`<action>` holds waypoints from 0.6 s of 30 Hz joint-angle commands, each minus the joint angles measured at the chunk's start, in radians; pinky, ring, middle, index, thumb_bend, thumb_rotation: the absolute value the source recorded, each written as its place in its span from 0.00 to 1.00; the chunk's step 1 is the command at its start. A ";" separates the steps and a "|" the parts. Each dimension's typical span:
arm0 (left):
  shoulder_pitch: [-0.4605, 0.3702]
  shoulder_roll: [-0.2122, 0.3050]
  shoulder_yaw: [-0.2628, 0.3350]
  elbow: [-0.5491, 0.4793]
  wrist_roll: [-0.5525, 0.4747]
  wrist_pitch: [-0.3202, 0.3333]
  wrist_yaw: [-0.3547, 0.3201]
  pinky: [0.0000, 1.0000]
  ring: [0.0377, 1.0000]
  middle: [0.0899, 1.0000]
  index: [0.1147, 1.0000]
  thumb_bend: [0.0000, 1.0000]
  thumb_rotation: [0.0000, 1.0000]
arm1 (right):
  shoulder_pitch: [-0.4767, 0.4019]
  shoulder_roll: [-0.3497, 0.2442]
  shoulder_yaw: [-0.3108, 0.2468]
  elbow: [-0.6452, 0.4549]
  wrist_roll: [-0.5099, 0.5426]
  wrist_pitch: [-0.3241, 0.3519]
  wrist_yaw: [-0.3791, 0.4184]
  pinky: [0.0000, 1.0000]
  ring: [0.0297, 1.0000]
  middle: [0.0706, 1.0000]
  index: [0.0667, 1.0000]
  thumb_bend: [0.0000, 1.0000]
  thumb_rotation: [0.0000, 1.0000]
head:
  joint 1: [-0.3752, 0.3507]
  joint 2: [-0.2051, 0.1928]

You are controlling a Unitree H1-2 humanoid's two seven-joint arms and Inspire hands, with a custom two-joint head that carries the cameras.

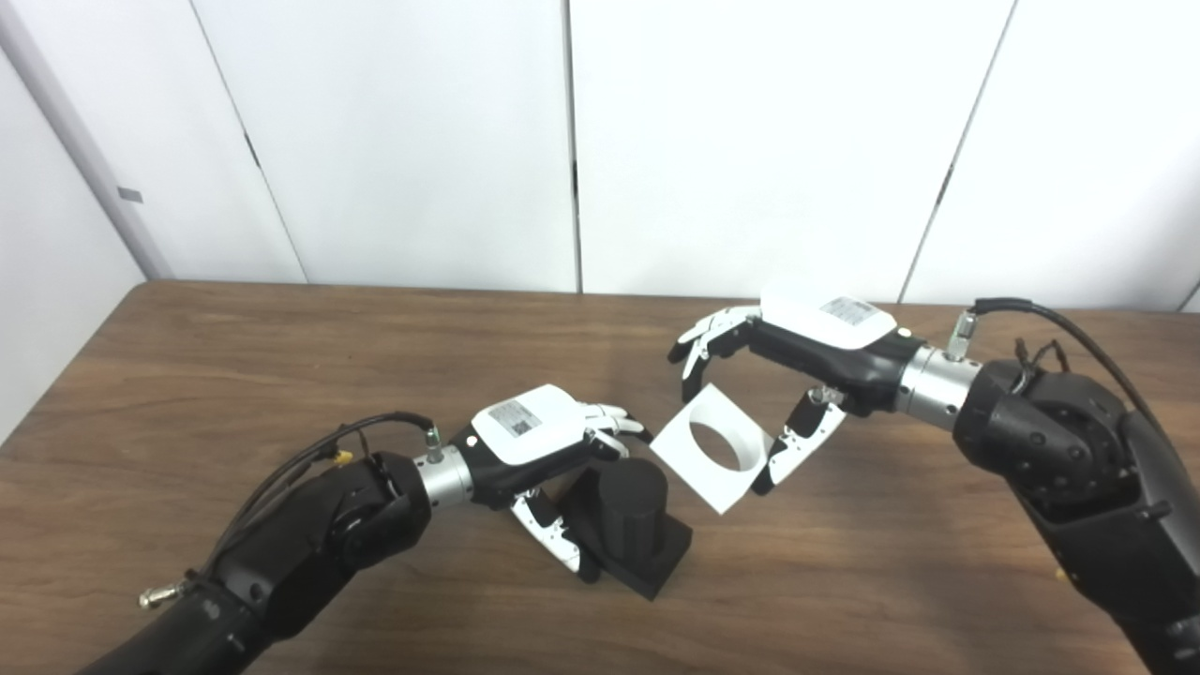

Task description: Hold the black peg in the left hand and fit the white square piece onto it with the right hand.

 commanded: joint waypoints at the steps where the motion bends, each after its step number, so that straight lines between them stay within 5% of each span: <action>1: 0.023 -0.011 -0.030 0.019 0.089 0.033 -0.077 0.76 0.89 0.88 0.43 0.52 0.08 | -0.039 0.011 -0.010 -0.028 0.014 -0.002 -0.017 0.69 0.82 0.77 0.44 0.52 0.14 | 0.003 0.002; 18: 0.034 -0.025 -0.008 -0.001 0.104 0.031 -0.089 0.76 0.89 0.88 0.43 0.52 0.08 | -0.030 0.069 0.015 0.014 -0.001 -0.020 -0.023 0.70 0.82 0.77 0.44 0.52 0.14 | 0.016 0.015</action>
